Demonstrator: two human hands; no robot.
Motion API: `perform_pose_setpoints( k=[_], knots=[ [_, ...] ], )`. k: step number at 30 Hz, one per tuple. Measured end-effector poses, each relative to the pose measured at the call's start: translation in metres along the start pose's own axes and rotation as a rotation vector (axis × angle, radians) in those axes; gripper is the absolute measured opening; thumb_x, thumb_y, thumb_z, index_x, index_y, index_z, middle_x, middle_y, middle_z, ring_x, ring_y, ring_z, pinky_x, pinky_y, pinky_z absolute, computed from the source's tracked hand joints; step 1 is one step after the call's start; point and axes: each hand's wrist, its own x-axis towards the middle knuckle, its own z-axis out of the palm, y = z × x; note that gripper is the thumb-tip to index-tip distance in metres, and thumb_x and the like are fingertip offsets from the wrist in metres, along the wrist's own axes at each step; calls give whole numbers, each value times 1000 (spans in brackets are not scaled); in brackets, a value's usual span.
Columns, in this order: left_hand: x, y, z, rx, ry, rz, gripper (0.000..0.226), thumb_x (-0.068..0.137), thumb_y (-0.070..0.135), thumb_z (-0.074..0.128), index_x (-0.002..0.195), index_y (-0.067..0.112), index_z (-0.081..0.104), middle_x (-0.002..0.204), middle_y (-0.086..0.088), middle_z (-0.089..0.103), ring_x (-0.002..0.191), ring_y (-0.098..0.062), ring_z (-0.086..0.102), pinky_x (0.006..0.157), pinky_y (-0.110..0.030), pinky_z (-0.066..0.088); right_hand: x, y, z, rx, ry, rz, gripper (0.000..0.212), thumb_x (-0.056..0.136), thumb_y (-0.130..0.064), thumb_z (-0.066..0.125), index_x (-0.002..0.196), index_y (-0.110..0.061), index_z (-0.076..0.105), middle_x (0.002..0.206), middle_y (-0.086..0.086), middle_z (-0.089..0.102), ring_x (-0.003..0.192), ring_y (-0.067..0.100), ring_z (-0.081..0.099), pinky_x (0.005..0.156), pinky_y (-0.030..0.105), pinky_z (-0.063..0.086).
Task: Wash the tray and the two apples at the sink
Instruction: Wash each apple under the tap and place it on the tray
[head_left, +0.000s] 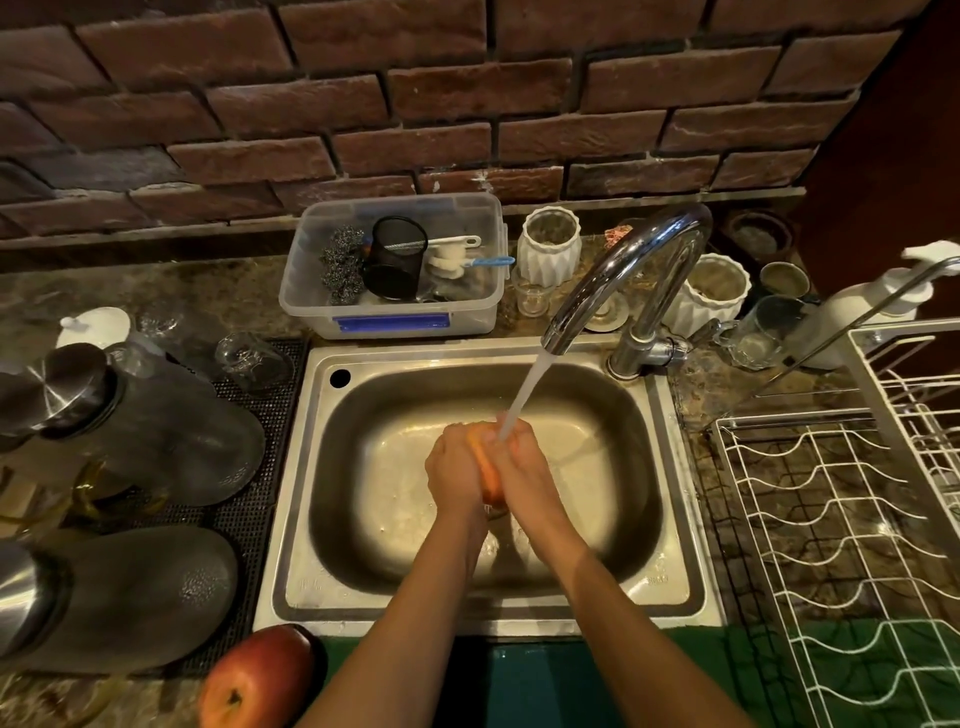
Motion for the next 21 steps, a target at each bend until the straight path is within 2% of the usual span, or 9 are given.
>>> perform_pose_setpoints(
  k=[2, 4, 5, 8, 11, 14, 16, 18, 21],
  knots=[
    [0, -7, -1, 148, -18, 139, 27, 98, 35, 49, 104, 16, 66, 101, -9, 69, 83, -19, 64, 59, -25, 50, 2, 2, 1, -4, 45, -9, 16, 100, -47, 50, 116, -51, 53, 105, -21, 65, 92, 1, 68, 63, 11, 53],
    [-5, -19, -4, 327, -43, 353, 37, 94, 52, 49, 121, 29, 61, 109, 1, 68, 90, -12, 65, 59, -15, 52, 6, 0, -2, 6, 127, 58, 16, 101, -41, 47, 106, -38, 62, 99, -8, 70, 89, 10, 71, 63, 21, 58],
    [-8, -26, -7, 349, -106, 422, 44, 90, 59, 51, 128, 38, 56, 113, 6, 65, 97, -12, 65, 67, -19, 57, 9, -2, -4, 18, 147, 106, 22, 102, -39, 43, 103, -32, 64, 99, 0, 72, 92, 18, 71, 66, 30, 60],
    [-11, -37, -16, 268, -240, 421, 48, 89, 52, 67, 132, 59, 45, 125, 19, 52, 104, -11, 62, 74, -28, 62, 11, -10, -10, -17, 106, 225, 39, 103, -45, 29, 115, -23, 58, 111, 13, 67, 100, 32, 67, 58, 33, 55],
    [-7, -34, -24, 167, -187, 372, 45, 84, 50, 72, 122, 60, 50, 126, 18, 56, 104, -11, 64, 70, -22, 61, 1, -6, -11, -148, 74, 263, 47, 103, -55, 21, 119, -25, 53, 106, 13, 68, 81, 28, 72, 50, 29, 56],
    [-6, -33, -26, 72, -143, 289, 38, 82, 49, 71, 116, 56, 57, 124, 12, 62, 107, -14, 66, 76, -29, 62, -9, 4, -21, -382, 107, 119, 47, 104, -53, 22, 110, -25, 60, 95, 10, 73, 75, 19, 71, 72, 36, 61],
    [-7, -32, -28, 43, -121, 234, 34, 87, 43, 71, 117, 52, 58, 126, 7, 62, 109, -17, 65, 79, -37, 63, -15, 12, -36, -584, 95, -18, 41, 104, -45, 29, 117, -29, 65, 115, 3, 73, 98, 15, 69, 91, 38, 55],
    [-8, -31, -31, 44, -113, 221, 39, 89, 41, 71, 123, 49, 55, 129, 2, 59, 111, -22, 63, 82, -43, 63, -23, 22, -57, -790, 89, -101, 41, 102, -40, 42, 139, -31, 55, 139, -5, 62, 125, 17, 58, 108, 40, 42],
    [-8, -31, -34, 41, -121, 204, 49, 89, 39, 72, 134, 40, 54, 136, -4, 55, 115, -26, 61, 87, -50, 61, -43, 44, -95, -1087, 181, -217, 46, 97, -39, 52, 142, -28, 54, 147, -5, 55, 136, 18, 46, 112, 44, 28]
  ],
)
